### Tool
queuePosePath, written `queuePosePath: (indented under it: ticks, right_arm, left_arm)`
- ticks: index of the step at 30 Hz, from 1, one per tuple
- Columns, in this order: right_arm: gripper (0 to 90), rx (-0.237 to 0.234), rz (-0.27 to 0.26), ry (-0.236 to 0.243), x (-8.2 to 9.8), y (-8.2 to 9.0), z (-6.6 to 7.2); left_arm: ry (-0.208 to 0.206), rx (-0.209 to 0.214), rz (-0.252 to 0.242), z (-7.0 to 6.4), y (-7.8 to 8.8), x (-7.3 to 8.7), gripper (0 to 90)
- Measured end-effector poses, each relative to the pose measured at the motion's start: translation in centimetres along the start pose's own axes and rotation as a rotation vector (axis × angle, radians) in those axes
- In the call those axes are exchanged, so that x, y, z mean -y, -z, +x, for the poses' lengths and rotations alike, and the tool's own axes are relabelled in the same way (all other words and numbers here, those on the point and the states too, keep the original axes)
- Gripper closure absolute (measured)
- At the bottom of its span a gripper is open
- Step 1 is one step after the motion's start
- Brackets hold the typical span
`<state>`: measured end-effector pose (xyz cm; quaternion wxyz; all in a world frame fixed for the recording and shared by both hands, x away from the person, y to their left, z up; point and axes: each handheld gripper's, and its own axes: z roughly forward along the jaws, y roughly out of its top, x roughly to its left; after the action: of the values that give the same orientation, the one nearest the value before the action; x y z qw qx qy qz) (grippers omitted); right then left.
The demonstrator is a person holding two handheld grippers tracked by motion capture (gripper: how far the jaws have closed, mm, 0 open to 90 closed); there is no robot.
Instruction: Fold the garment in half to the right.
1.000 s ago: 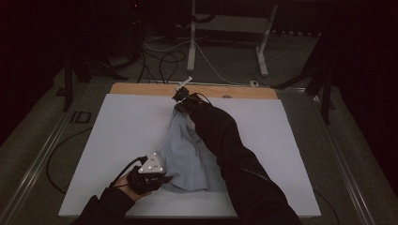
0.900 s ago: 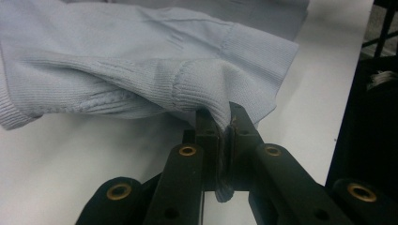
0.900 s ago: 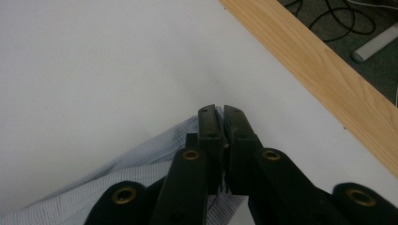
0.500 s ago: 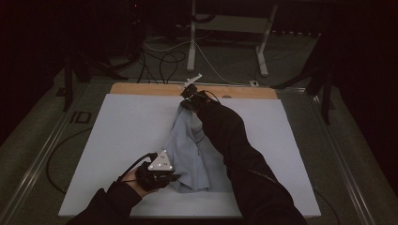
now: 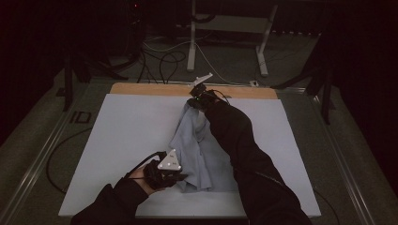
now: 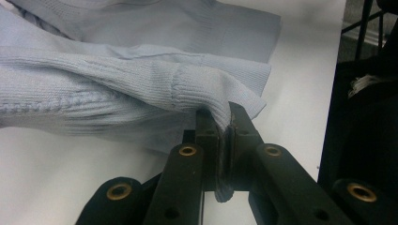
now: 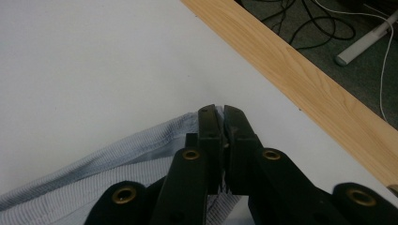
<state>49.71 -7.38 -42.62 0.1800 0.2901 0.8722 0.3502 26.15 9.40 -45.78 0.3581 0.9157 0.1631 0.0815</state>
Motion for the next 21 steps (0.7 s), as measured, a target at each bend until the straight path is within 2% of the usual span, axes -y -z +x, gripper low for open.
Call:
queuePosePath:
  ticks: [4,13,15,16,21]
  right_arm:
    - [87.3,0.004,-0.007,-0.007,0.4,0.5,-0.5]
    - [87.3,0.002,-0.018,-0.032,1.6,1.6,-1.9]
    - [87.3,0.003,-0.022,-0.032,1.7,1.7,-2.0]
    - [87.3,0.005,-0.023,-0.038,1.8,1.7,-2.1]
    - [87.2,-0.003,-0.025,-0.054,2.6,2.2,-2.9]
  left_arm:
    - [-0.009,0.007,0.006,0.1,-0.5,-0.5,87.3]
    - [-0.062,0.034,0.018,-0.4,-1.7,-2.2,87.3]
    - [-0.06,0.036,0.014,-0.4,-1.9,-2.4,87.3]
    - [-0.081,0.046,0.022,-0.7,-2.4,-2.9,87.3]
    - [-0.104,0.066,0.039,-1.0,-3.6,-3.9,87.3]
